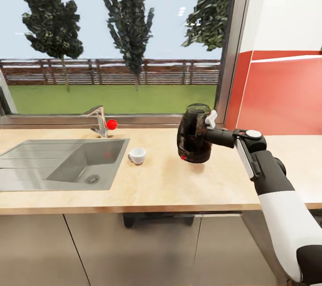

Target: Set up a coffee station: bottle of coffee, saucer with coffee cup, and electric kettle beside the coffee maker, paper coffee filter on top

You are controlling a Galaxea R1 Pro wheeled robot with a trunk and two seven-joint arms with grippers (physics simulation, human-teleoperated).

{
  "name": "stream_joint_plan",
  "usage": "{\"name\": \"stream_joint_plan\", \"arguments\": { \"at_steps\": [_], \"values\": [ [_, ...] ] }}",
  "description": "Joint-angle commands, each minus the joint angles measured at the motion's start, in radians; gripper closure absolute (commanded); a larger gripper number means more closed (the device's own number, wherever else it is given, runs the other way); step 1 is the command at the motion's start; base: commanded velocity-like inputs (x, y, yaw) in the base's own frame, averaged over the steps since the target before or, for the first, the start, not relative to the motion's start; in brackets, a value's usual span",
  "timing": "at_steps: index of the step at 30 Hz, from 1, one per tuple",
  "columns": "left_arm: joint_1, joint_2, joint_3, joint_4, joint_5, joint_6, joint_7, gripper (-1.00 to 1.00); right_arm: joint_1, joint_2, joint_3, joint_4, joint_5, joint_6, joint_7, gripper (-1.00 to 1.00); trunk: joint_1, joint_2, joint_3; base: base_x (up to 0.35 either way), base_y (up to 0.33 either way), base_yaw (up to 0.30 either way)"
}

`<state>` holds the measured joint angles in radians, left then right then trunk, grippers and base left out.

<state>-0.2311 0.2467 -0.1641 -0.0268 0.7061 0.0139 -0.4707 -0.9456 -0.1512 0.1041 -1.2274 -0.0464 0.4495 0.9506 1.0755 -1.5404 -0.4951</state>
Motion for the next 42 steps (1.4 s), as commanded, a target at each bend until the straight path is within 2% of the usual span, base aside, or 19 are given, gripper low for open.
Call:
{"name": "stream_joint_plan", "arguments": {
  "at_steps": [1, 3, 4, 25, 31, 42],
  "values": [
    [-0.001, 0.000, -0.009, 0.000, 0.010, 0.001, -0.003, -1.00, -0.001, -0.001, -0.001, -0.001, -0.017, 0.012, 0.000, 1.00, -0.001, -0.001, -0.001, -0.331, 0.000, 0.000],
    [-0.001, 0.000, -0.009, 0.000, 0.010, 0.001, -0.003, -1.00, -0.001, -0.001, -0.004, -0.002, -0.029, 0.019, 0.000, 1.00, -0.001, -0.001, -0.001, -0.331, 0.000, 0.000],
    [-0.001, 0.000, -0.008, 0.000, 0.010, 0.001, -0.003, -1.00, -0.001, -0.001, -0.010, -0.004, -0.048, 0.030, 0.000, 1.00, -0.001, -0.001, -0.001, -0.321, 0.000, 0.000],
    [-0.001, 0.000, -0.009, 0.001, 0.010, 0.001, -0.003, -1.00, -0.001, -0.001, -0.010, -0.004, -0.050, 0.032, 0.000, 1.00, -0.001, -0.001, -0.001, -0.250, 0.000, 0.000],
    [-0.001, 0.000, -0.008, 0.000, 0.010, 0.001, -0.003, -1.00, -0.001, -0.001, -0.010, -0.003, -0.052, 0.032, 0.000, 1.00, -0.001, -0.001, -0.001, -0.062, 0.000, 0.048],
    [-0.001, 0.000, -0.008, 0.000, 0.010, 0.001, -0.002, -1.00, -0.001, -0.001, -0.009, -0.003, -0.053, 0.032, 0.000, 1.00, -0.001, -0.001, -0.001, -0.007, 0.000, 0.236]
  ]
}}
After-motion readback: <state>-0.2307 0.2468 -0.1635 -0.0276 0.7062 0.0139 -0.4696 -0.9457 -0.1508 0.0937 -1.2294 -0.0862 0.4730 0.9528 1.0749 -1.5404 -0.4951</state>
